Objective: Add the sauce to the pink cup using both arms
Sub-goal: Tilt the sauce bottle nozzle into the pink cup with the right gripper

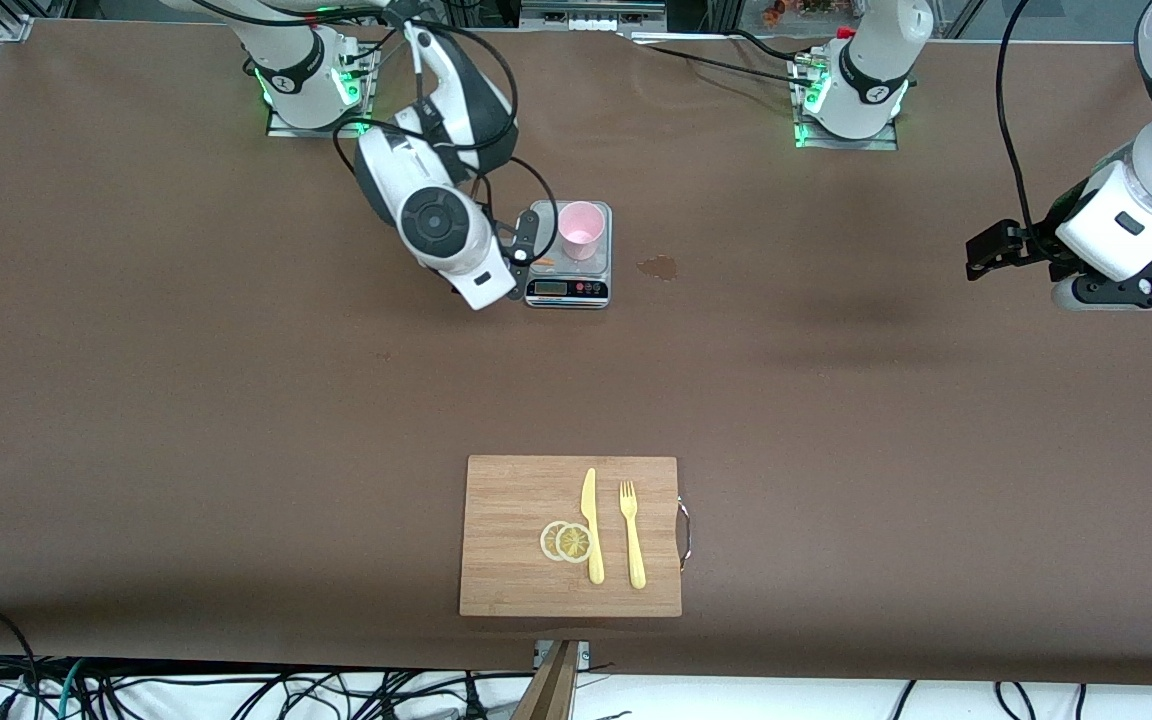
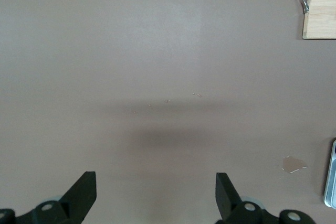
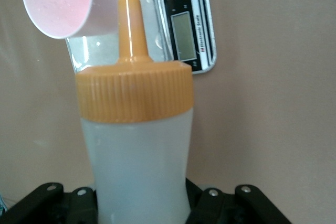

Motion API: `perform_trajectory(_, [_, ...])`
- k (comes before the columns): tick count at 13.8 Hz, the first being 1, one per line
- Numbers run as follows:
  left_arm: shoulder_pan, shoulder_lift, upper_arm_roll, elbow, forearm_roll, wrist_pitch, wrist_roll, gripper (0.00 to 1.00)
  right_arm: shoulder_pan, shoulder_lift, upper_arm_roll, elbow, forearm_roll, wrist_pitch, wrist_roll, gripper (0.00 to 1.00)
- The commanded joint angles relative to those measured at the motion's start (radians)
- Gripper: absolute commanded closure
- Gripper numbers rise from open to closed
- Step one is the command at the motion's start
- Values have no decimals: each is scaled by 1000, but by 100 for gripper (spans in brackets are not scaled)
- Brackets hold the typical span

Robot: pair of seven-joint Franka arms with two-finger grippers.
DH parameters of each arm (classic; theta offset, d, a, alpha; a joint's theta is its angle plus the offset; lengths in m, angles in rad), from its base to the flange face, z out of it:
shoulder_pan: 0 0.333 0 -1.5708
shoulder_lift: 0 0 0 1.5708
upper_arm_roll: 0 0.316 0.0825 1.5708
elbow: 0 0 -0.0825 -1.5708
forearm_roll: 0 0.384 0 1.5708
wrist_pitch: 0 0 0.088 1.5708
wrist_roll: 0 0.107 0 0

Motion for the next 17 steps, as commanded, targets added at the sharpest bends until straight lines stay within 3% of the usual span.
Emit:
perform_trajectory(1, [-3,17,4,46,-16,-33,1,0,12,-27,30,2,-56,-28,91,100])
perform_trajectory(9, [-5,15,3,49,-16,-36,-1,0,12,-34,92,39,-183,-134,237,100])
perform_trajectory(17, [-5,15,3,49,-19,-36,-1,0,63,-21,96,50,-229,-145,315,100])
